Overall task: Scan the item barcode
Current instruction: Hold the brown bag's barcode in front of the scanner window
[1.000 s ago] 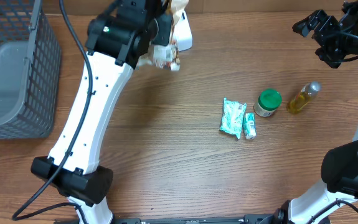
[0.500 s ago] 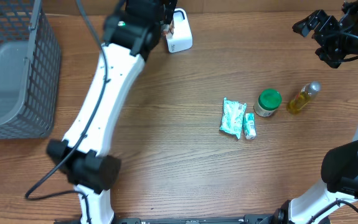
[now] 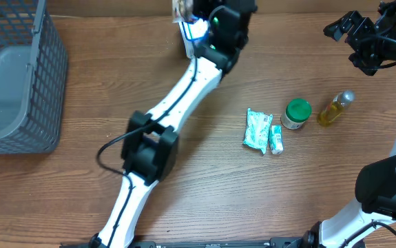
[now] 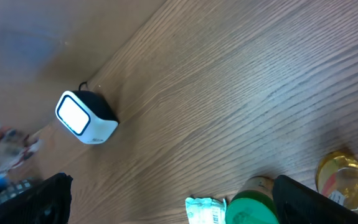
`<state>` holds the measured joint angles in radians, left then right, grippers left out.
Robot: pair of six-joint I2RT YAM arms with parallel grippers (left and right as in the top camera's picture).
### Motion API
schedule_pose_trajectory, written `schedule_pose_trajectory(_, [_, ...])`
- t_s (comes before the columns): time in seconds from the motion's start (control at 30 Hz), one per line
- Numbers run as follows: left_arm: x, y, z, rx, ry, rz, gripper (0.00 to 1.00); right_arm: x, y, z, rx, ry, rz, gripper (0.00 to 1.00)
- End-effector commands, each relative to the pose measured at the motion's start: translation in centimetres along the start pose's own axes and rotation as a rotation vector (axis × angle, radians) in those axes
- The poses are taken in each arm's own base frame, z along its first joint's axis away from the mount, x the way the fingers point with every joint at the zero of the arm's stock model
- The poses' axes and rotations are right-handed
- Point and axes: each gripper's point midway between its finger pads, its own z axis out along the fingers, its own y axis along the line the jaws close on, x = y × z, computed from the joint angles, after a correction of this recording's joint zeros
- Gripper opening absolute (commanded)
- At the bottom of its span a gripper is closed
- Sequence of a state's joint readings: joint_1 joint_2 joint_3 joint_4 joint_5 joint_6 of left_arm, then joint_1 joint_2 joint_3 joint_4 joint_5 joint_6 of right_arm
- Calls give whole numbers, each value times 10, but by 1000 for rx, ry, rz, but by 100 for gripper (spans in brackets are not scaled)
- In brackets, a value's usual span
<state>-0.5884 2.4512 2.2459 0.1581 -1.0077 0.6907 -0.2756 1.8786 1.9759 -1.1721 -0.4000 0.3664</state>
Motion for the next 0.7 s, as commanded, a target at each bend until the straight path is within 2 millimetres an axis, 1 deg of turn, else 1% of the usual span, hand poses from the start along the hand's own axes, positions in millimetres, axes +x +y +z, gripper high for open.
schedule_pose_trajectory(0.0, [19,-10,8,-82,37,173,5,-6,6,-11,-8,-34,-22,100])
schedule_pose_trajectory(0.1, [22,-24,12,-105,-4,174,4,-6,6,-11,-8,-35,-22,100])
schedule_pose_trajectory(0.2, [24,-42,15,-98,-57,243,4,-6,6,-11,-8,-34,-22,100])
schedule_pose_trajectory(0.33, [37,-68,20,-56,-79,291,4,-6,6,-11,-8,-35,-22,100])
schedule_pose_trajectory(0.37, [39,-71,20,-49,-83,296,4,-6,6,-11,-8,-35,-22,100])
schedule_pose_trajectory(0.43, [50,-87,23,-26,-84,320,4,-6,6,-11,-8,-34,-22,100])
schedule_pose_trajectory(0.57, [63,-103,24,-7,-80,347,4,-6,6,-11,-8,-34,-22,100])
schedule_pose_trajectory(0.67, [70,-110,25,-1,-74,363,4,-6,6,-11,-8,-35,-22,100])
